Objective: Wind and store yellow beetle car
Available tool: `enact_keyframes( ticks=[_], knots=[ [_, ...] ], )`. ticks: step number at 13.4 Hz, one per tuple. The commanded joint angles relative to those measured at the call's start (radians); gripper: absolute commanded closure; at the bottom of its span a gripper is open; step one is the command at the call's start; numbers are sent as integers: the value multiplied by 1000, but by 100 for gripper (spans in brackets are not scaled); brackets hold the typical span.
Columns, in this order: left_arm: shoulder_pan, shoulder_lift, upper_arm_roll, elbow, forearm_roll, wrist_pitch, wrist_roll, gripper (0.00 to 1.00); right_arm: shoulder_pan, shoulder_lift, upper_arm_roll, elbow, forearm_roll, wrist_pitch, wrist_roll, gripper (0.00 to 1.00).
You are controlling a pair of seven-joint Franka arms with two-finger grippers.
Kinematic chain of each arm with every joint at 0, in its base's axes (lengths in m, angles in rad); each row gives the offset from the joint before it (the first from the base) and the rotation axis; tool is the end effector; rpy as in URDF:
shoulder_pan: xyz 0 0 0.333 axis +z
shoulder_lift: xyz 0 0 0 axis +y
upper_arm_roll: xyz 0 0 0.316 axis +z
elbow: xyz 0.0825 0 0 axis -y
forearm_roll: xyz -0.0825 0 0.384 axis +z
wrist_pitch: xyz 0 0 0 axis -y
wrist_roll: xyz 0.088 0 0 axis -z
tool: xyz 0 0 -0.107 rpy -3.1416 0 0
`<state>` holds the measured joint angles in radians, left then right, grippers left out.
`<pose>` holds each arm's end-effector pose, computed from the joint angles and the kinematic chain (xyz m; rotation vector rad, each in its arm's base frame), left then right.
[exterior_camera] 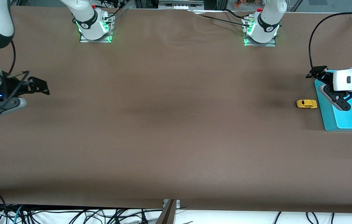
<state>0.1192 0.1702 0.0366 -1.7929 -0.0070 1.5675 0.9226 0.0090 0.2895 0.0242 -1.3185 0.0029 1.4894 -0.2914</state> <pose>0.5546 0.0855 0.4273 2.6873 -1.0807 -0.4975 0.6305 0.0190 0.5638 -3.0706 -0.5019 0.1811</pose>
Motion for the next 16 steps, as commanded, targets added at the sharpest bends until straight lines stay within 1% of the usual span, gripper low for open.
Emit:
enact_keyframes(
  ticks=[1,2,3,5,7,9,11,12,14,16],
  knots=[
    [13,3,-14,-106,64,157,218,1,-12,-36,-42,19,-26,-53,2,0],
    [31,23,-14,-146,68,248,310,1,-11,-47,-52,10,-29,-60,3,0],
    [36,23,-14,-195,74,326,355,1,-14,-73,-53,-11,-35,-60,0,0],
    [42,25,-14,-270,113,440,432,1,-24,-124,-53,-66,-34,-49,0,0],
    [50,54,-14,-325,145,496,501,0,-26,-132,-53,-88,-38,-40,3,0],
    [101,90,-14,-364,166,598,568,0,-32,-139,-53,-106,-40,-49,20,0],
    [135,92,-11,-478,189,791,628,0,-47,-176,-53,-161,-40,-44,95,0],
    [166,91,-12,-514,232,852,630,0,-50,-187,-53,-178,-40,-41,113,0],
    [175,95,-14,-545,310,925,630,0,-50,-188,-53,-182,-40,-49,120,0],
    [178,106,-14,-559,329,966,630,0,-46,-197,-52,-195,-41,-51,153,0]
  ],
)
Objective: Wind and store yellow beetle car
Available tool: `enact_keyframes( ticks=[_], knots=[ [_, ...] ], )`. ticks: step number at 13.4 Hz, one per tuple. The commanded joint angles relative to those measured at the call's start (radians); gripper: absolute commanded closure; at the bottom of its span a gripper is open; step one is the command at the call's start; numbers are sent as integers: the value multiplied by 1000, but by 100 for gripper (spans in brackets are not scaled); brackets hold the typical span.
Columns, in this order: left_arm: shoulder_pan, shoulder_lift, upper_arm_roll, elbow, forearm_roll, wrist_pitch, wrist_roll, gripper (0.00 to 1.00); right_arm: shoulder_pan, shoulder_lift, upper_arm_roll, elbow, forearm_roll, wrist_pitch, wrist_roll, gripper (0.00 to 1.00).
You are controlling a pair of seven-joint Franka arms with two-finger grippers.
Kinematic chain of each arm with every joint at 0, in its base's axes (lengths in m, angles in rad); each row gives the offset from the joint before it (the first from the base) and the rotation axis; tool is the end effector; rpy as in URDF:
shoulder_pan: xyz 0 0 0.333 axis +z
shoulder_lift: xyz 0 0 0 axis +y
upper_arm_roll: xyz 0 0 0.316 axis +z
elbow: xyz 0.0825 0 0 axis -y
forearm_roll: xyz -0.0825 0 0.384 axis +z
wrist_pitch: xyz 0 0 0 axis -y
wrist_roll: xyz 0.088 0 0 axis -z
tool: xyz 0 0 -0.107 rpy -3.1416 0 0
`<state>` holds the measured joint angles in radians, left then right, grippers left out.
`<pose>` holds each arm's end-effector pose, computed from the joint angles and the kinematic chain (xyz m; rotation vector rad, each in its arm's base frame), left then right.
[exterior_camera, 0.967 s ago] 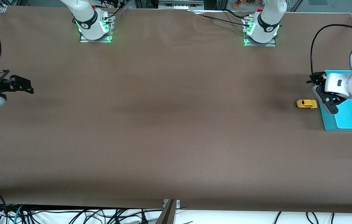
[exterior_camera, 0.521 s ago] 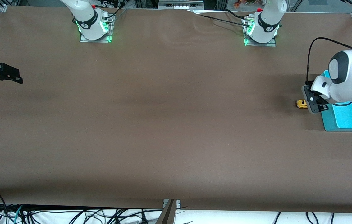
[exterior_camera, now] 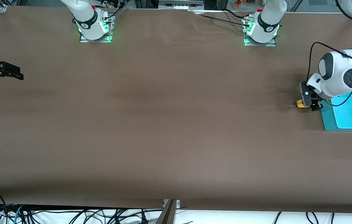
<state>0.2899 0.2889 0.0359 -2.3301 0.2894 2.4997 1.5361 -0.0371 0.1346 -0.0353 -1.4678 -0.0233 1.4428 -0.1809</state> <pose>0.4804 0.1610 0.2041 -2.3309 2.0732 0.3237 0.5788 -0.0433 0.5859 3.1192 0.1675 -0.2532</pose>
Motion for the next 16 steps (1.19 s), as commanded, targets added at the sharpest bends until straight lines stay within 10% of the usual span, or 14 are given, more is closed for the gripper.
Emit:
enact_keyframes(
  ticks=[1,10,13,16],
  knots=[
    [8,-5,-13,-40,33,63,16,0,0,-44,8,-49,-15,-5,54,0],
    [61,59,-11,-41,114,227,16,5,3,19,9,7,-30,7,41,0],
    [68,65,-11,-40,116,232,15,67,3,20,9,7,-40,8,41,0],
    [66,53,-14,-35,116,223,16,85,3,20,9,7,-38,8,43,0]
  ],
)
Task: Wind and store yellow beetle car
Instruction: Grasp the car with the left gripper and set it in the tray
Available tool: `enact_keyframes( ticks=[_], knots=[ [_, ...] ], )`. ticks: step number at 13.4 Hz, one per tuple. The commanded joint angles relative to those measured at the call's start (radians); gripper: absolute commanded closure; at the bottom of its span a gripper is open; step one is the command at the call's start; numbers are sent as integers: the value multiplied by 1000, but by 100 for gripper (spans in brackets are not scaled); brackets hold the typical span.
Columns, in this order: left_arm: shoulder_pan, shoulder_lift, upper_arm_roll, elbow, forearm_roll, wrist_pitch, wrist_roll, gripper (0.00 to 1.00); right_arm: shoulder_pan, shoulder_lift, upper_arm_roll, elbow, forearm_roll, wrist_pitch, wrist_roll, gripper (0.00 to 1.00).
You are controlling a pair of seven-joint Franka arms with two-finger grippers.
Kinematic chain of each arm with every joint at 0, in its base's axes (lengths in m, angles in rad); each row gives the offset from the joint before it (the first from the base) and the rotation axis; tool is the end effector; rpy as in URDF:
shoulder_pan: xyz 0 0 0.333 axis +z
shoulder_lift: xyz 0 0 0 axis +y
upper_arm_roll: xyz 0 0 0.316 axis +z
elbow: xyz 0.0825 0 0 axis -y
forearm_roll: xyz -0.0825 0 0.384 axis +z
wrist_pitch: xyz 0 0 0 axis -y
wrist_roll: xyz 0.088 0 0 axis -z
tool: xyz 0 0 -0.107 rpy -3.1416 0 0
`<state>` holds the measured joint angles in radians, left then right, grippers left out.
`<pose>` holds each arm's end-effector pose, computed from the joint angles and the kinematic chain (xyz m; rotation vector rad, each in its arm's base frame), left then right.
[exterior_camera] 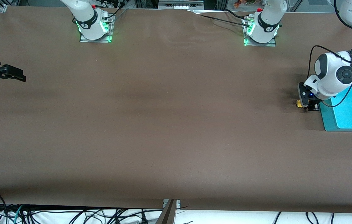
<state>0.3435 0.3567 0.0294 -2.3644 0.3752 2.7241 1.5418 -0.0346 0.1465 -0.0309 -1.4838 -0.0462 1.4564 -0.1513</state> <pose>0.4756 0.1722 0.1756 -2.2099 2.0884 0.2006 0.5826 -0.0423 0.5727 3.0948 0.1308 -0.2769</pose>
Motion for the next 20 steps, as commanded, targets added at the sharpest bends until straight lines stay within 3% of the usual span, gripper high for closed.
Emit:
enact_keyframes(
  ticks=[1,5,7,11,15,20],
  knots=[
    [9,-34,-9,0,31,-6,8,85,1,8,6,23,-15,-5,13,0],
    [6,-157,-71,33,13,-254,4,85,1,8,8,23,-15,-5,18,0],
    [6,-218,-104,66,-71,-447,10,85,1,8,8,23,-17,-5,18,0],
    [26,-282,-103,131,-101,-650,133,85,1,8,8,23,-17,-5,21,0],
    [194,-253,-102,143,-88,-629,305,84,1,8,8,23,-15,-5,18,0],
    [376,-147,-102,145,-67,-382,510,84,1,8,6,23,-15,-5,12,0]
  ],
)
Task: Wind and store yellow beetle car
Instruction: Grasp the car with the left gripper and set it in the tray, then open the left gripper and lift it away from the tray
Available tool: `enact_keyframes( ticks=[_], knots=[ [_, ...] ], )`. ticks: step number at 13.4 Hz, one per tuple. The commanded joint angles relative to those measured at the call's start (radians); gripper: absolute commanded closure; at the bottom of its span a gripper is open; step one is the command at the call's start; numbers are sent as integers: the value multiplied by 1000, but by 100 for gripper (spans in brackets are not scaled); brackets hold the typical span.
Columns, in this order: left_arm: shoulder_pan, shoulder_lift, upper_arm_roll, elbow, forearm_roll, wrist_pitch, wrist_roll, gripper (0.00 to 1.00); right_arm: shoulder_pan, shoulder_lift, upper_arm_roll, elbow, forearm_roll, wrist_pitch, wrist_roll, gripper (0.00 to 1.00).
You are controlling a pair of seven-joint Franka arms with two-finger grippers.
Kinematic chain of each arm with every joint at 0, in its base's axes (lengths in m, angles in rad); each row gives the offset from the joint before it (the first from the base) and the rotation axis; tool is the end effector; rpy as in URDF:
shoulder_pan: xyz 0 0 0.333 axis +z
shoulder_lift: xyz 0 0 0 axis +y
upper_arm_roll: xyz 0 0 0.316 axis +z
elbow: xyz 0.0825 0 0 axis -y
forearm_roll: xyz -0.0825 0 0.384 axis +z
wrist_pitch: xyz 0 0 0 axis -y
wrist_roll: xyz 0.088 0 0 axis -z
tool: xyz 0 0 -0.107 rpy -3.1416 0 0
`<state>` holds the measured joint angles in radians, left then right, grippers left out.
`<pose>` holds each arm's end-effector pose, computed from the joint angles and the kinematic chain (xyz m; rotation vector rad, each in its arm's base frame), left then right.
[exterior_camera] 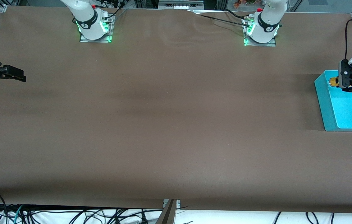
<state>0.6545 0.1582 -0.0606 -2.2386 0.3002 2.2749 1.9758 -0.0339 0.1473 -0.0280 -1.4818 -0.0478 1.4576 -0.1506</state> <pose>0.4330 0.3011 0.2896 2.1453 -2.1884 -0.3574 0.5832 -0.0405 0.5732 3.0932 0.1352 -0.2731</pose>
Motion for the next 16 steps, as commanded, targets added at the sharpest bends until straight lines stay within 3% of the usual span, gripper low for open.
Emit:
enact_keyframes(
  ticks=[1,4,7,8,9,10,13,16],
  knots=[
    [89,69,-11,19,8,102,113,84,0,8,3,21,-14,-6,11,0],
    [129,122,-11,17,8,152,120,83,0,8,3,21,-14,-6,16,0],
    [151,184,-13,17,1,207,121,71,0,8,5,21,-14,-8,16,0],
    [152,184,-13,17,-4,207,121,55,0,8,3,21,-14,-6,16,0],
    [152,182,-13,19,-10,206,115,14,0,8,5,21,-14,-6,16,0],
    [152,182,-15,19,-15,204,109,0,0,8,3,21,-14,-8,16,0],
    [140,97,-25,25,-36,113,30,0,0,8,3,21,-14,-8,17,0],
    [140,26,-137,118,-36,-183,-162,0,0,8,3,21,-14,-6,16,0]
  ],
)
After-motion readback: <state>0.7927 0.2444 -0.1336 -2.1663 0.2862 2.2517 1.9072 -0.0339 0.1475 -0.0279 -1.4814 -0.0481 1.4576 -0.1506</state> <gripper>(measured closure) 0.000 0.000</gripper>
